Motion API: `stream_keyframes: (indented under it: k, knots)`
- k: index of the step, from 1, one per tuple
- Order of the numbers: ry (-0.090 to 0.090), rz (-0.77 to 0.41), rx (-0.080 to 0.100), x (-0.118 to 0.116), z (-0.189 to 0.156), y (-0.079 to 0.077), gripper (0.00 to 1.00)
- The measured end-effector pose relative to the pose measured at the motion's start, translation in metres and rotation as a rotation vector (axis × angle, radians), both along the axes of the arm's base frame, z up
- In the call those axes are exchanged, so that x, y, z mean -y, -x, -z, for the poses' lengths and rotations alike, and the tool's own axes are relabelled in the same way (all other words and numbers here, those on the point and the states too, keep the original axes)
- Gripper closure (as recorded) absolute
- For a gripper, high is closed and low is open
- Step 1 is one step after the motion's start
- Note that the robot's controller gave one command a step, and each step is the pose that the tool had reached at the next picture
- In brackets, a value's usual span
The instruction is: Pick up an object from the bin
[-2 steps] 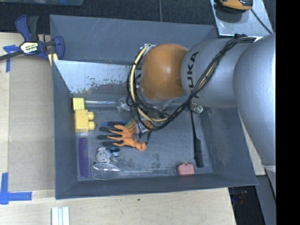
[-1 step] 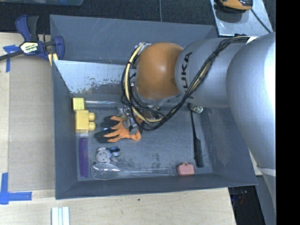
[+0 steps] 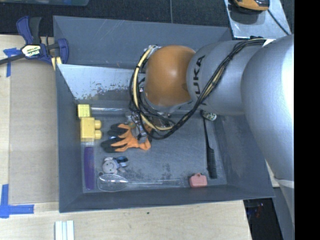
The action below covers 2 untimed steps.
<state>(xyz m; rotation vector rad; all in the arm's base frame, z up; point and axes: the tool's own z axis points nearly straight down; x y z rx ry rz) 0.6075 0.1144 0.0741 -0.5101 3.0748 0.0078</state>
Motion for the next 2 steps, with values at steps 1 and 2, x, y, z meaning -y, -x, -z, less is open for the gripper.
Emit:
stream_keyframes:
  k: [1, 2]
  knots:
    - [0.002, 0.001, -0.008, 0.001, -0.029, 0.003, 1.0]
    - [0.0, 0.001, 0.003, 0.0, -0.053, 0.0, 1.0]
